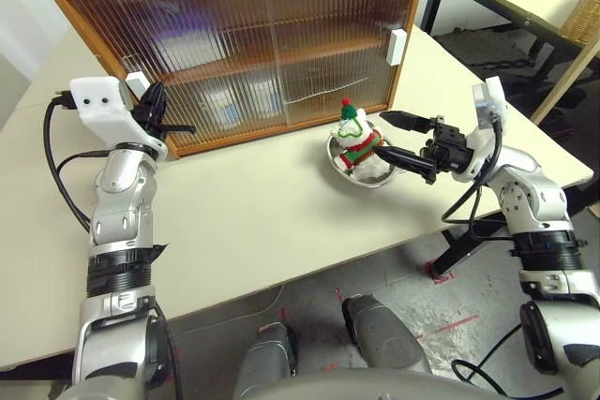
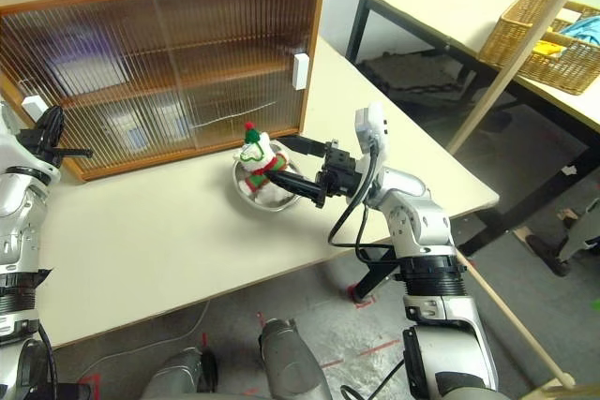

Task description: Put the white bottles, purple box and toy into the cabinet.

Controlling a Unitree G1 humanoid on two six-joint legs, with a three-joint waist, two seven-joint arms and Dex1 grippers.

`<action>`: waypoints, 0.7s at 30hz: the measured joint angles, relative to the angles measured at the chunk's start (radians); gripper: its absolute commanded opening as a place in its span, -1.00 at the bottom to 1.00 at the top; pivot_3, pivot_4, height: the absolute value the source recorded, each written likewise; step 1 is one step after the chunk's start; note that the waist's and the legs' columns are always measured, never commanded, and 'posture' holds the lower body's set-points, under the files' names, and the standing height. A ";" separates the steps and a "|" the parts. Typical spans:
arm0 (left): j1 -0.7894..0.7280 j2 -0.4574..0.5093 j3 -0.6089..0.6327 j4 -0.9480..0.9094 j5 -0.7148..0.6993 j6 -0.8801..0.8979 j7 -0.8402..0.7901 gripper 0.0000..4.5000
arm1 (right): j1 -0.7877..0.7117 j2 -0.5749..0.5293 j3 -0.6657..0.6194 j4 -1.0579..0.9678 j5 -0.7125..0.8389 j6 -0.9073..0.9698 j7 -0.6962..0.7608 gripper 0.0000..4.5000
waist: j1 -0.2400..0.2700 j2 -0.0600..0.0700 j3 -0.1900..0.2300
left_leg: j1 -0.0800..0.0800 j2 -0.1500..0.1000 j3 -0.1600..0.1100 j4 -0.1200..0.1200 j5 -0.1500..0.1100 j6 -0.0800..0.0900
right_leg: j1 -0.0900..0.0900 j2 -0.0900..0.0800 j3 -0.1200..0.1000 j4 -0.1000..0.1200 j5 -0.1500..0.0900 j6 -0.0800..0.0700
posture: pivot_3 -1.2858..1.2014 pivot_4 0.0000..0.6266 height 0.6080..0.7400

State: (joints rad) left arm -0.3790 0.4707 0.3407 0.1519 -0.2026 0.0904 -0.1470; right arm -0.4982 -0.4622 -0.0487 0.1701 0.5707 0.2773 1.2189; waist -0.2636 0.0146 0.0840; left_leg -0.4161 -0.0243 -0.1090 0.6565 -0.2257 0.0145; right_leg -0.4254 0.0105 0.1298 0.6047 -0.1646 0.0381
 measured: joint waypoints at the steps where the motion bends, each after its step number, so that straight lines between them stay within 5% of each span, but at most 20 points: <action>1: 0.010 0.003 0.005 -0.007 0.000 0.001 0.001 -0.99 | 0.000 0.000 0.000 0.000 0.000 0.000 0.001 1.00 | -0.002 0.000 0.000 | 0.001 0.001 0.000 0.000 0.000 0.000 | 0.000 0.002 0.000 0.000 0.000 0.000 | -0.17 -0.75 1.00; 6: 0.039 0.005 0.024 -0.036 -0.021 0.006 -0.006 -0.99 | 0.000 -0.003 -0.001 0.002 0.000 -0.003 0.004 1.00 | -0.006 0.000 0.000 | 0.003 0.004 0.000 0.000 -0.001 -0.003 | 0.000 0.009 -0.002 0.000 0.000 -0.001 | -0.16 -0.75 1.00; 17: 0.166 0.031 0.001 -0.121 -0.258 0.032 -0.407 0.68 | -0.041 -0.014 -0.008 0.074 -0.030 -0.014 -0.036 1.00 | 0.011 0.000 -0.001 | -0.003 0.004 -0.008 0.003 -0.002 -0.005 | -0.003 0.005 0.000 -0.001 0.006 -0.011 | -0.17 -0.75 1.00; 19: 0.214 0.058 0.004 -0.137 -0.306 0.037 -0.494 0.99 | -0.057 -0.021 -0.014 0.119 -0.056 -0.025 -0.075 0.82 | 0.013 0.000 -0.001 | -0.004 0.004 -0.012 0.002 -0.002 -0.004 | -0.004 0.006 -0.002 -0.002 0.007 -0.016 | -0.17 -0.74 1.00; 21: 0.257 0.086 0.016 -0.165 -0.360 0.043 -0.583 1.00 | -0.081 -0.024 -0.019 0.178 -0.089 -0.049 -0.125 0.54 | 0.016 0.000 -0.001 | -0.005 0.005 -0.014 0.000 -0.002 -0.003 | -0.006 0.007 -0.004 -0.001 0.005 -0.019 | -0.17 -0.74 1.00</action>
State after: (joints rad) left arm -0.1218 0.5569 0.3570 -0.0136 -0.5624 0.1336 -0.7304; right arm -0.5792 -0.4864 -0.0681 0.3485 0.4814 0.2283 1.0943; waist -0.2479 0.0147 0.0834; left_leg -0.4207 -0.0195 -0.1235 0.6569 -0.2278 0.0118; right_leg -0.4314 0.0173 0.1257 0.6038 -0.1594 0.0187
